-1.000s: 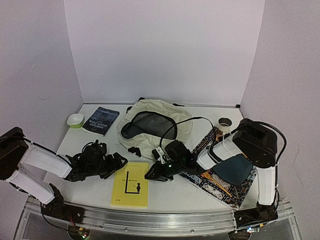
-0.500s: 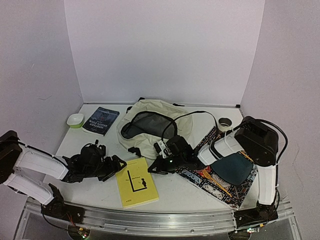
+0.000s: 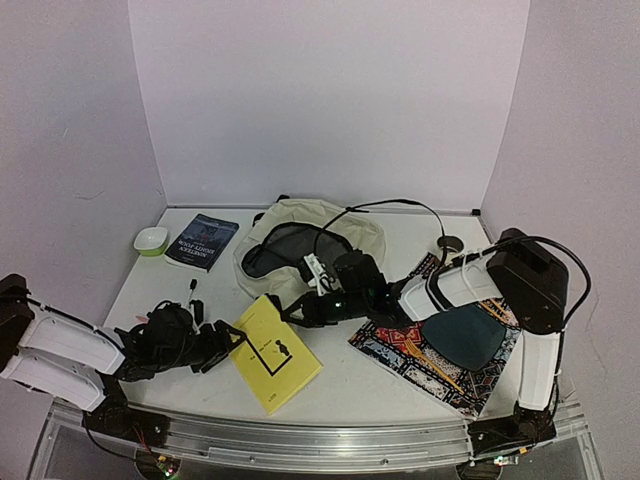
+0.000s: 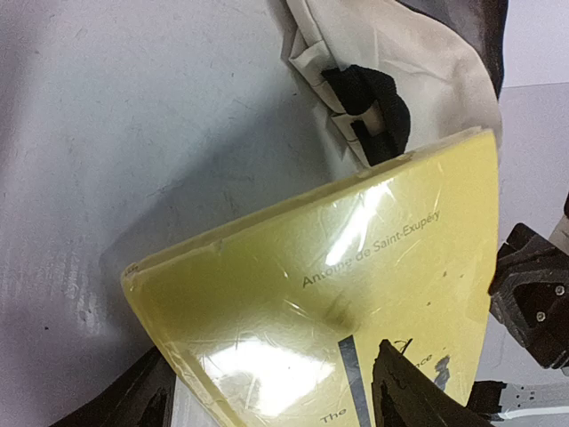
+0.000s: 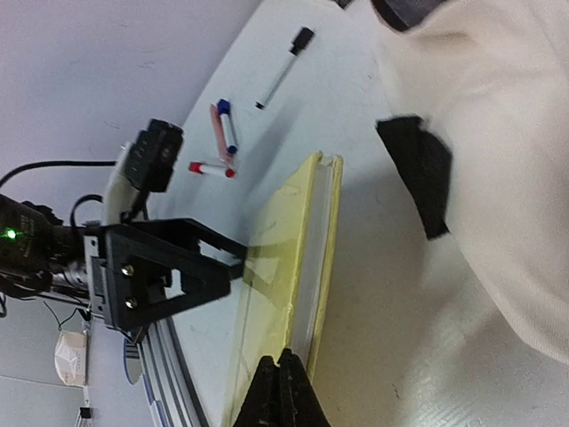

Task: Pack the student bag
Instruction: Adjust the book at the center of the board.

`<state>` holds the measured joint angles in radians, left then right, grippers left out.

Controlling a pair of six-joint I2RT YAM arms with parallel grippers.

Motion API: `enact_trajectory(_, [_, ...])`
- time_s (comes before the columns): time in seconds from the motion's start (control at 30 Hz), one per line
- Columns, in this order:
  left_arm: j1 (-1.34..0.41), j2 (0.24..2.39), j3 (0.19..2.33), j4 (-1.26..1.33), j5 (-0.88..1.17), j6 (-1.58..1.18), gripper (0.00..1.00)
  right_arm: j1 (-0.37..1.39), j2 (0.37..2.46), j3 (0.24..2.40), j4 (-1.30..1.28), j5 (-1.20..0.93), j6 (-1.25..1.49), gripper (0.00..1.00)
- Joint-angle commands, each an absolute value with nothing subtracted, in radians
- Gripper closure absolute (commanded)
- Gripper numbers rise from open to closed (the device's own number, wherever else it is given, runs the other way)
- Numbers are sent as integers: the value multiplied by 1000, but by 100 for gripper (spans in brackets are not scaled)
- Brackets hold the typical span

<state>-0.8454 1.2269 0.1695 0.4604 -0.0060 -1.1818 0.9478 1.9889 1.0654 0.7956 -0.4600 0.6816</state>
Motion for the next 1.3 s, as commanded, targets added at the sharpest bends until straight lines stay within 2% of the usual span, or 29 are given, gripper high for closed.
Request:
enact_trajectory(0.0, [-873,1176,182,837,53,-1221,24,985,1960,1126,899,-542,631,100])
enact_trajectory(0.2, [-873,1225,214,877,11,-1191,24,972,1972,1138,890,-507,603,100])
enact_trajectory(0.63, [-871,1474,351,883,-54,-1112,24,925,2023,1116,803,-378,533,100])
enact_trajectory(0.87, [-870,1538,360,881,-49,-1120,28,923,2028,1067,770,-366,548,99])
enact_trajectory(1.13, [-870,1604,376,885,-18,-1146,43,923,2035,1040,766,-389,583,96])
enact_trajectory(1.27, [-871,1563,357,921,-14,-1158,47,927,2034,1026,766,-403,607,93])
